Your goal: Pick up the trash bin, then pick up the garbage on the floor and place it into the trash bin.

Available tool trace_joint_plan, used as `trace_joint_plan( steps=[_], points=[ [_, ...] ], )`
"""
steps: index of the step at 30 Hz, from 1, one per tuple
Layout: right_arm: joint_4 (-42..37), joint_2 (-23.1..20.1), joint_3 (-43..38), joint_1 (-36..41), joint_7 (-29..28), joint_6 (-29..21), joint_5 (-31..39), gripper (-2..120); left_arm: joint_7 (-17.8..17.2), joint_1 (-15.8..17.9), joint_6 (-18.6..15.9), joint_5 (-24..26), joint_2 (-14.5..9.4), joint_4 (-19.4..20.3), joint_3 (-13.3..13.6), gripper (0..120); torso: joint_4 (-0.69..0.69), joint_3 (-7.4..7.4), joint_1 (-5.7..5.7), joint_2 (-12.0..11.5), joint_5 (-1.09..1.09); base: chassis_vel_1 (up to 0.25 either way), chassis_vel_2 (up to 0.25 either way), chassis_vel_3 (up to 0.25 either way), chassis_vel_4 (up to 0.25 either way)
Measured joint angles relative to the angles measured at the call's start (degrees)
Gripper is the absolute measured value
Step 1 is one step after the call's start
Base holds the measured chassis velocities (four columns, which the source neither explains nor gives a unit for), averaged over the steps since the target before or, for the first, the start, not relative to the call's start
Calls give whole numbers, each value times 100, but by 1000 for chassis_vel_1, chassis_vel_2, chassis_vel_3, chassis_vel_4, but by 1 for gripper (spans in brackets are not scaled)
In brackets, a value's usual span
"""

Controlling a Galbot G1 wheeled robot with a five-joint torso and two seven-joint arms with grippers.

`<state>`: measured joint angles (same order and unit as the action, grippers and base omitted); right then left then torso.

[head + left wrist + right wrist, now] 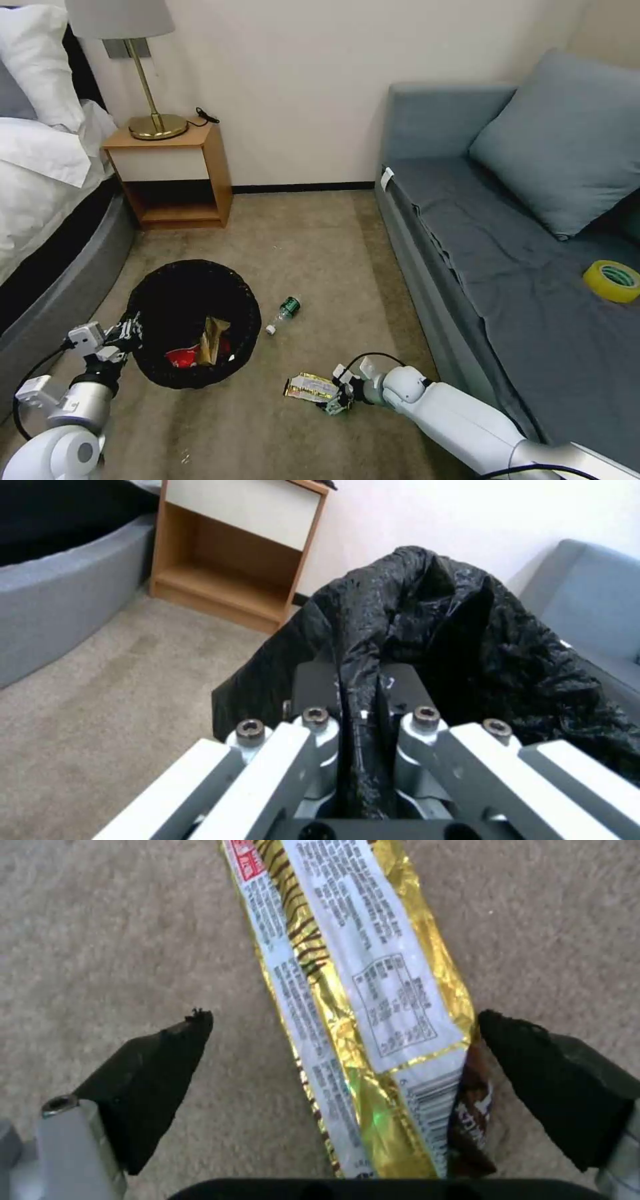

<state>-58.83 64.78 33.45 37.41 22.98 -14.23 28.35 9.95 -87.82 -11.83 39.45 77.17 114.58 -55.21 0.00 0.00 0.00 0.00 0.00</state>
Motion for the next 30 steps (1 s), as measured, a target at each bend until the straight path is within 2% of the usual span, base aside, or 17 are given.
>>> trace_joint_plan(
  steps=[13, 17, 18, 21, 23, 26, 28, 30],
  points=[
    [-135, -65, -45, 191, -61, 54, -80, 99, 6, 20, 4, -26, 5, -13, 61, 6, 0, 0, 0, 0, 0, 0, 0, 0, 0],
    [-107, -52, -53, 204, -86, 139, -138, 82, 25, 20, 8, -51, 14, -25, 73, 6, -1, 0, 0, 0, 0, 0, 0, 0, 0],
    [-107, -52, -53, 204, -86, 139, -138, 82, 25, 20, 8, -51, 14, -25, 73, 6, -1, 0, 0, 0, 0, 0, 0, 0, 0],
    [-102, -66, -82, 214, -99, 179, -143, 67, 32, 20, 14, -67, 20, -30, 85, 6, -1, 0, 0, 0, 0, 0, 0, 0, 0],
    [-102, -68, -94, 222, -107, 192, -144, 64, 32, 22, 14, -68, 23, -30, 90, 6, 0, 0, 0, 0, -1, 0, 0, 0, 0],
    [-87, -72, -121, 262, -110, 270, -167, 49, 33, 31, 20, -79, 31, -23, 97, 6, 0, 0, 0, 0, -1, 0, 0, 0, 0],
    [-85, -75, -126, 273, -110, 289, -172, 45, 33, 33, 20, -79, 31, -12, 97, 6, -1, 0, 0, 0, -1, 0, 0, 0, 0],
    [-82, -77, -149, 305, -116, 321, -195, 35, 33, 42, 20, -68, 22, 9, 87, 6, -1, 0, 0, 0, -1, 0, 0, 0, 0]
  ],
)
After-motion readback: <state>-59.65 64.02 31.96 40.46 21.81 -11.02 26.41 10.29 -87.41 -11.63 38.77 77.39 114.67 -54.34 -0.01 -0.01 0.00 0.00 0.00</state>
